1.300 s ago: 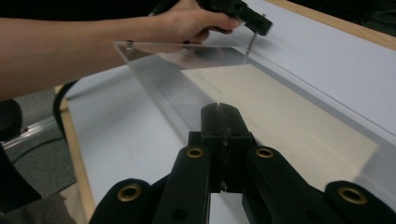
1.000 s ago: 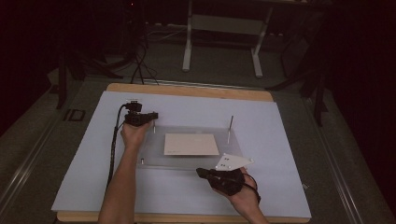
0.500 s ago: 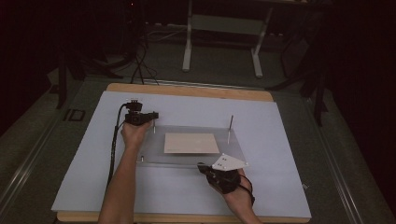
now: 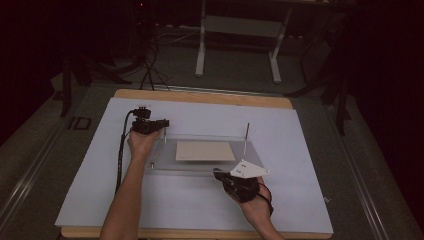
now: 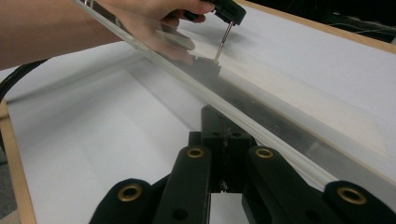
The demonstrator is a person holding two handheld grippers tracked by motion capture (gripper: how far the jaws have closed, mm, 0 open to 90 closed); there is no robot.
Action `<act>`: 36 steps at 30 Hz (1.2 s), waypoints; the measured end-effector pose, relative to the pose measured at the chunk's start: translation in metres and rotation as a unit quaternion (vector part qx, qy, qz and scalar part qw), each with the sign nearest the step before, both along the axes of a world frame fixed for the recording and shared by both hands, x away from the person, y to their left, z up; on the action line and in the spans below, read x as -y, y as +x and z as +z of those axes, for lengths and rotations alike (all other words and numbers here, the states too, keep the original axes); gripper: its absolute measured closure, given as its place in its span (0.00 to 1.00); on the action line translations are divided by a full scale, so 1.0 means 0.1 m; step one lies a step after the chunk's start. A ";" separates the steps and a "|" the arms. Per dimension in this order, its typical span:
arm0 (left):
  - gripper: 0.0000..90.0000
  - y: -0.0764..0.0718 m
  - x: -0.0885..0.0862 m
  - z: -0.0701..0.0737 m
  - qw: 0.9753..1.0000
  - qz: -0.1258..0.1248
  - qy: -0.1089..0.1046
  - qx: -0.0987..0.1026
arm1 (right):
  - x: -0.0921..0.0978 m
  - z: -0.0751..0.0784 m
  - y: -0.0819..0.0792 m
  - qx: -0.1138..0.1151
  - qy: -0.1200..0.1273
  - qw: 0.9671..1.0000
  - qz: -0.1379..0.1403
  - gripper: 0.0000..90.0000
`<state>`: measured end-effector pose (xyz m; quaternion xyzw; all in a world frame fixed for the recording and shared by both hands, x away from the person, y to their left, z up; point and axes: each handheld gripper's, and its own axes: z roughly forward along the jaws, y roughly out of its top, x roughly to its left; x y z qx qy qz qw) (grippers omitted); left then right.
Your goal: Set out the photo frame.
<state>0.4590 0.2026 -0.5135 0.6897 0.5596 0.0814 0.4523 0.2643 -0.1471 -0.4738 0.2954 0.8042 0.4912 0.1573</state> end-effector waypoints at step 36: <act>0.62 -1.23 -0.31 0.06 0.990 -0.013 0.053 0.131 | 0.00 0.17 0.13 0.010 0.015 1.000 -0.009 1.00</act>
